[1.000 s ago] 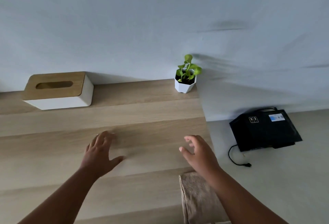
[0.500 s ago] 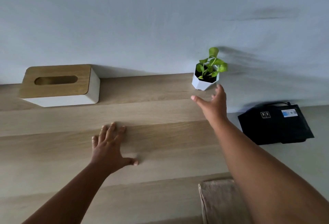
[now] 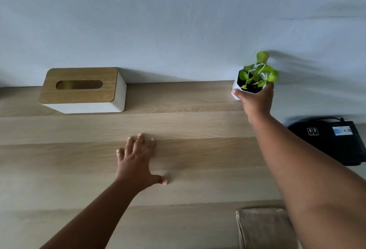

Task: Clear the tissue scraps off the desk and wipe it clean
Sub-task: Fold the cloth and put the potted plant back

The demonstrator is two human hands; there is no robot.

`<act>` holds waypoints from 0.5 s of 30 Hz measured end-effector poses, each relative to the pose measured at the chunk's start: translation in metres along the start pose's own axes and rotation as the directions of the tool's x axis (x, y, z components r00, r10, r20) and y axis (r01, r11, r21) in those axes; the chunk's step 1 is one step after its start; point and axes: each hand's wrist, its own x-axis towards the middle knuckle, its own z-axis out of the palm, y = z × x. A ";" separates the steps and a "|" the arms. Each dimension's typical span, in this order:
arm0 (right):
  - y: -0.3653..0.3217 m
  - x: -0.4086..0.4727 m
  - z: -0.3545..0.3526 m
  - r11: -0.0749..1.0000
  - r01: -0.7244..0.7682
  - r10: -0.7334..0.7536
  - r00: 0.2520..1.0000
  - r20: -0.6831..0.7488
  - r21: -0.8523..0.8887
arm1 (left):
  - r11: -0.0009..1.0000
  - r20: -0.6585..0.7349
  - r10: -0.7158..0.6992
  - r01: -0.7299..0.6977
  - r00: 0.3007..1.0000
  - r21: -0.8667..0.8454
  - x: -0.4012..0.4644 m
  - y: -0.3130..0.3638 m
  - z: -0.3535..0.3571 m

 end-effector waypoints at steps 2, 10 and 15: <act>-0.001 0.001 0.001 1.000 -0.010 0.010 1.000 0.002 -0.005 | 1.000 0.005 0.004 -0.004 1.000 0.002 0.000 0.000 0.000; -0.003 -0.007 0.006 0.999 -0.033 0.032 0.999 -0.032 -0.043 | 1.000 0.011 0.006 -0.006 1.000 0.003 0.002 -0.002 0.002; -0.008 -0.036 0.014 0.998 0.053 -0.053 0.999 0.002 -0.033 | 1.000 -0.009 0.023 -0.023 1.000 -0.003 0.002 -0.007 0.010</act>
